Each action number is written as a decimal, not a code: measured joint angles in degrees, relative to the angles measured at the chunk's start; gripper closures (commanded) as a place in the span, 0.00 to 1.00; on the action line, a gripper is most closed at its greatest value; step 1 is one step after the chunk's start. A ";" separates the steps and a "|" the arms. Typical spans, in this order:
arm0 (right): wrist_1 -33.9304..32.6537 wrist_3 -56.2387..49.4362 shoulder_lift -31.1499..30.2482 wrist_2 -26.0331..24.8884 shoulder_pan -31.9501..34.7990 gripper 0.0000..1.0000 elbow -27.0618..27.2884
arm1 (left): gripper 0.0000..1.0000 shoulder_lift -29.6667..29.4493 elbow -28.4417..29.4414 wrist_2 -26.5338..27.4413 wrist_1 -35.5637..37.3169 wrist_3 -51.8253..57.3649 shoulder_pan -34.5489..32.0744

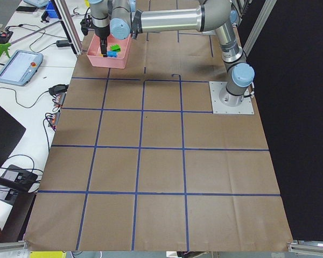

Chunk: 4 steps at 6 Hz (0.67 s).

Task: Put all blocks into box

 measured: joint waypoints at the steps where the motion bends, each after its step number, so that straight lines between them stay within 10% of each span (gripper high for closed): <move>1: -1.71 0.15 1.05 -0.42 0.63 0.00 0.10 | 0.00 6.64 -6.59 -0.02 -0.12 0.53 -0.04; 4: -0.43 -2.88 0.03 -2.91 0.30 0.00 0.42 | 0.00 21.74 -17.36 0.99 -5.11 1.64 0.15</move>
